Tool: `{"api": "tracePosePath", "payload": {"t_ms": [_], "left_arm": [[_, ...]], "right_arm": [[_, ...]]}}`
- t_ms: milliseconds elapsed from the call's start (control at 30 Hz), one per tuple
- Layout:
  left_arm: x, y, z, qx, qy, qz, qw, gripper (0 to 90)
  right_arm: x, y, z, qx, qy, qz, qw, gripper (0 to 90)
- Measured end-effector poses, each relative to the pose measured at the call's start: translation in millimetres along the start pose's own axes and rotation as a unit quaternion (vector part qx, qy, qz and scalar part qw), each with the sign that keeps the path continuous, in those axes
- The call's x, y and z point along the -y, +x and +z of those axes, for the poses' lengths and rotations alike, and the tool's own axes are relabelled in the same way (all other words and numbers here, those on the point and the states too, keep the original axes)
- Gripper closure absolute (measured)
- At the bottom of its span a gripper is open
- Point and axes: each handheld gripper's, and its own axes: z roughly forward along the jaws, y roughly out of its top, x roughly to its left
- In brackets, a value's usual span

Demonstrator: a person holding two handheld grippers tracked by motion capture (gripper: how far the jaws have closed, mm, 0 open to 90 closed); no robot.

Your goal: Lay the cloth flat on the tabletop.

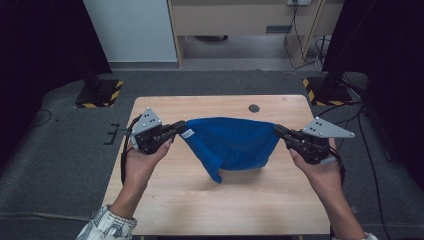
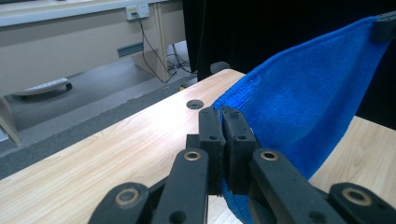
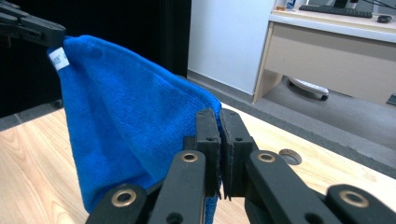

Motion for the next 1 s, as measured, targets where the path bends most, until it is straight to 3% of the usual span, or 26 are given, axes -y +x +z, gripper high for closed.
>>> {"api": "tracePosePath", "payload": {"t_ms": [200,700,867,1000], "left_arm": [[-3.1,-7.1,-8.7,0.007,-0.006,0.007,0.9999,87.0],[-8.8,-24.8,-39.9,0.026,-0.007,0.021,0.9994,86.5],[-9.5,-18.1,-27.3,0.023,0.012,0.02,0.9995,86.3],[-7.3,-6.1,-4.1,0.018,0.034,0.01,0.9992,86.1]], "right_arm": [[-2.8,5.7,-8.8,-0.001,-0.006,-0.007,1.0,87.5],[-8.5,38.6,-42.0,-0.014,-0.019,-0.034,0.9991,87.3],[-5.7,40.2,-41.0,-0.011,-0.007,-0.034,0.9993,87.0],[1.7,26.0,-24.1,0.004,0.014,-0.024,0.9996,87.1]]}}
